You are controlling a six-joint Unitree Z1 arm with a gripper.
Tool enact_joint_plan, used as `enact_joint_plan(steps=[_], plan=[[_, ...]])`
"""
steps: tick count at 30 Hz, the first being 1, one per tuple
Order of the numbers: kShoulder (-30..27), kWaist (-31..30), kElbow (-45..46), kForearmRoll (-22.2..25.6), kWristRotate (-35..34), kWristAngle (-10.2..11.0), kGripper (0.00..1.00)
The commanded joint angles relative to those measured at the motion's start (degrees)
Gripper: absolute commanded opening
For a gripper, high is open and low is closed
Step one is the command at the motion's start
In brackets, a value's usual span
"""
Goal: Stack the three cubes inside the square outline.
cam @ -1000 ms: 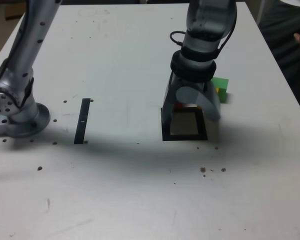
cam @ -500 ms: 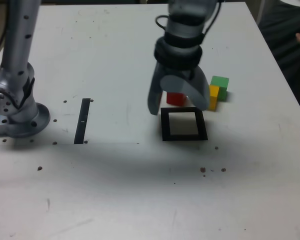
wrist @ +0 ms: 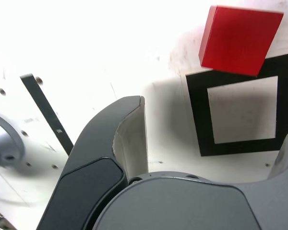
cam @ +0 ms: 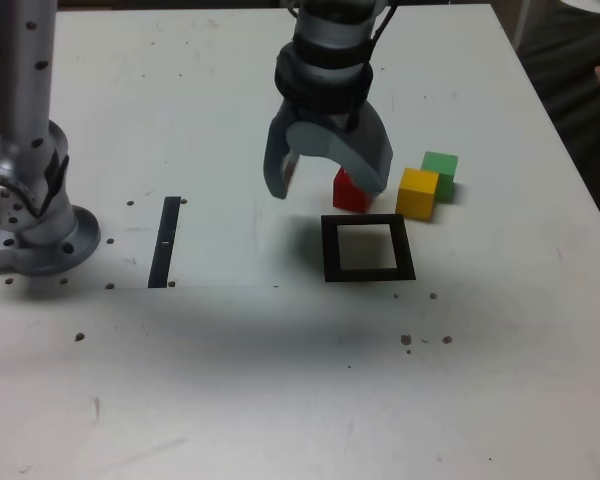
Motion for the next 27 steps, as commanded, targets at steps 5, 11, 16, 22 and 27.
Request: enact_joint_plan(steps=[5, 11, 16, 22, 27], plan=[[1.82, 2.35, -1.15, 0.11, 5.33, 1.61, 0.99], [5.22, 5.26, -2.55, -0.14, 9.21, 2.72, 0.98], [7.54, 6.42, -3.47, -0.48, 10.6, 2.97, 0.97], [9.62, 7.01, -4.52, -0.73, 11.21, 3.01, 0.93], [11.15, 7.29, -5.28, -0.89, 11.34, 2.89, 0.85]])
